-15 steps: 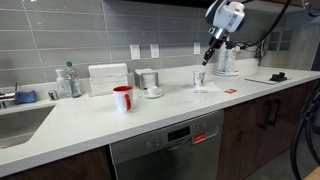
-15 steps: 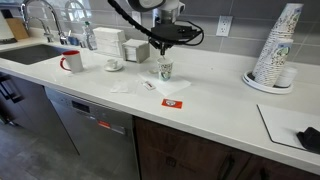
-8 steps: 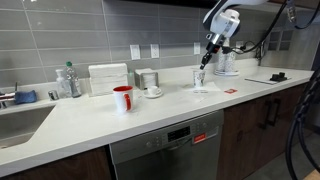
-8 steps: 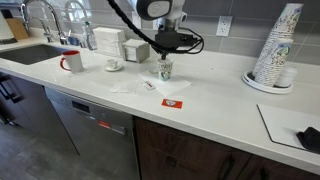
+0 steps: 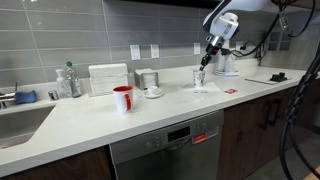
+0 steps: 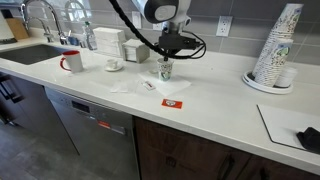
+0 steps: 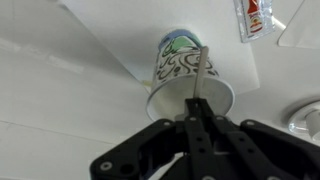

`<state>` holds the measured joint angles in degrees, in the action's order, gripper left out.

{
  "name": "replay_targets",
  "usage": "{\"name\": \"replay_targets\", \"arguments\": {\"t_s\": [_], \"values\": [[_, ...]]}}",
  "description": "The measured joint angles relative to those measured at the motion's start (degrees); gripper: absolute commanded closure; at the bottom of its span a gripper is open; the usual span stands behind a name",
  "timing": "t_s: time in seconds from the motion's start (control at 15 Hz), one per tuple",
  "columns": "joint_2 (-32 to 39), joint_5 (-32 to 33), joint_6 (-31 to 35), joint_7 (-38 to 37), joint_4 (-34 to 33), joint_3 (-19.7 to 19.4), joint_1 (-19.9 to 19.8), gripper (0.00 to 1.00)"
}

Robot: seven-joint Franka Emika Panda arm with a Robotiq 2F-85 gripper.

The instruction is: Put the stirrer from the napkin in the coffee cup.

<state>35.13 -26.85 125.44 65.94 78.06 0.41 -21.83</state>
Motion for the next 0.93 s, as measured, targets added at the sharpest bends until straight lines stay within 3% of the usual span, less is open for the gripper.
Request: {"name": "replay_targets", "arguments": {"t_s": [0.67, 0.73, 0.8, 0.93], "values": [[3.6, 0.2, -2.0, -2.3, -5.2, 0.3, 0.0, 0.98], [3.8, 0.2, -2.1, -2.5, -5.6, 0.3, -0.1, 0.92], [4.0, 0.2, -2.2, -2.7, -5.9, 0.3, -0.1, 0.68], [4.3, 0.2, -3.1, -3.0, -6.4, 0.3, -0.1, 0.64]]}}
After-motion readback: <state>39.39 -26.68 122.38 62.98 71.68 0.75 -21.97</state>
